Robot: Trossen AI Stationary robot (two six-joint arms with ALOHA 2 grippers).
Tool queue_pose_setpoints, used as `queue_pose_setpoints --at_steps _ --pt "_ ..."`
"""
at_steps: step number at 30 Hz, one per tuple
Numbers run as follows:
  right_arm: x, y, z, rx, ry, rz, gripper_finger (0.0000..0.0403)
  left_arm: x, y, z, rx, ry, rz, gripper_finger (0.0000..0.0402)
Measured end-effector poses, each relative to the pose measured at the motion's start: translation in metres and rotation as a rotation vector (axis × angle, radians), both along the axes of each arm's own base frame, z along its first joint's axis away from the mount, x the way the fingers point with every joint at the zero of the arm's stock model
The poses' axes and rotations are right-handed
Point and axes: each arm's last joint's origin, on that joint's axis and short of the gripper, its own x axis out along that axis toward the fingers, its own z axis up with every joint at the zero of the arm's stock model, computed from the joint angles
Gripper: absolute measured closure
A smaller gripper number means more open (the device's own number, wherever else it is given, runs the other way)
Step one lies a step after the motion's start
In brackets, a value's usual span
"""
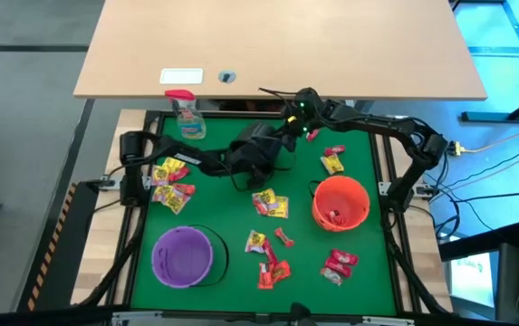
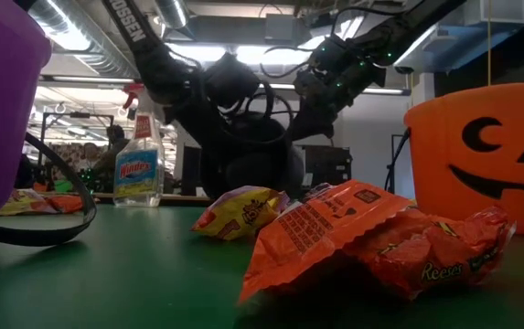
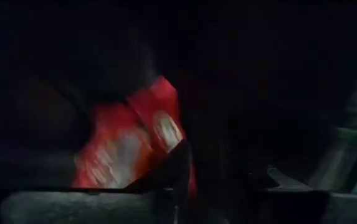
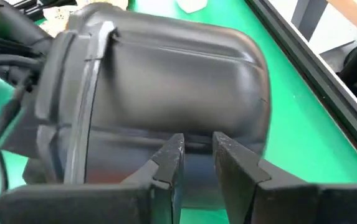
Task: Sort candy
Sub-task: Remove the orange candy from the black bucket
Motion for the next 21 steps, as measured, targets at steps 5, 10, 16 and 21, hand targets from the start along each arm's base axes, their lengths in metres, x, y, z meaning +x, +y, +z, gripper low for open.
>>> queue_pose_setpoints --at_steps 5,10,16,21 --pt "0.0 0.002 0.0 0.034 -0.017 0.047 0.0317 -0.001 -0.002 0.007 0.036 0.008 0.009 0.0286" --pt "-0.002 0.001 0.001 0.012 0.006 0.006 0.0317 -0.004 -0.002 0.004 0.025 0.055 0.01 0.0277" --pt "-0.005 0.001 0.009 -0.019 -0.003 -0.018 0.0317 -0.006 -0.006 0.001 0.036 0.102 0.026 0.0276" --pt "-0.005 0.002 0.008 -0.013 0.004 -0.016 0.0317 -0.005 -0.015 0.003 0.072 0.11 0.032 0.0274"
